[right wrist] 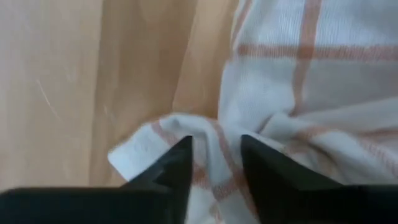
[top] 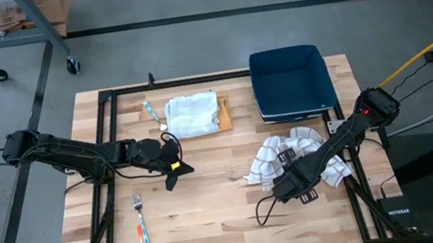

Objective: Fold towel
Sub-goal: Fold the white patterned towel

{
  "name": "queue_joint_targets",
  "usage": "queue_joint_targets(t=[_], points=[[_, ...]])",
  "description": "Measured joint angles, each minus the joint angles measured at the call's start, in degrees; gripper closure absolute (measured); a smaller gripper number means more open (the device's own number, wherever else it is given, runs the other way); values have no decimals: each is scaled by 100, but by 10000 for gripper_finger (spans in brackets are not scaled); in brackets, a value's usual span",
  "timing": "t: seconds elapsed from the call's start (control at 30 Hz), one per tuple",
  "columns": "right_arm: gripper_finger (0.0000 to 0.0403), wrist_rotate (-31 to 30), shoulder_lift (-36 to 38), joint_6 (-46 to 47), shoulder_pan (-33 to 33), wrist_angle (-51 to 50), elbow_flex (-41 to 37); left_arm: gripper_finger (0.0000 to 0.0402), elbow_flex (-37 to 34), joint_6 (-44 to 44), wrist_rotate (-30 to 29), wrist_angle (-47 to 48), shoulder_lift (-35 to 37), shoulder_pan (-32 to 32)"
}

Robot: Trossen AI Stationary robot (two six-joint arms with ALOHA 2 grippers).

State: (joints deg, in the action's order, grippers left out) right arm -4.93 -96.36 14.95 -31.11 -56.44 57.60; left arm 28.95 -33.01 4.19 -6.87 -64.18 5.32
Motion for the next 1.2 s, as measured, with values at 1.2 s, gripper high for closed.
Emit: queue_joint_targets(t=[1.2], points=[[401,-3635,0,773,396,-2636,5053,398,2,-114,12,-2613,-2,411]])
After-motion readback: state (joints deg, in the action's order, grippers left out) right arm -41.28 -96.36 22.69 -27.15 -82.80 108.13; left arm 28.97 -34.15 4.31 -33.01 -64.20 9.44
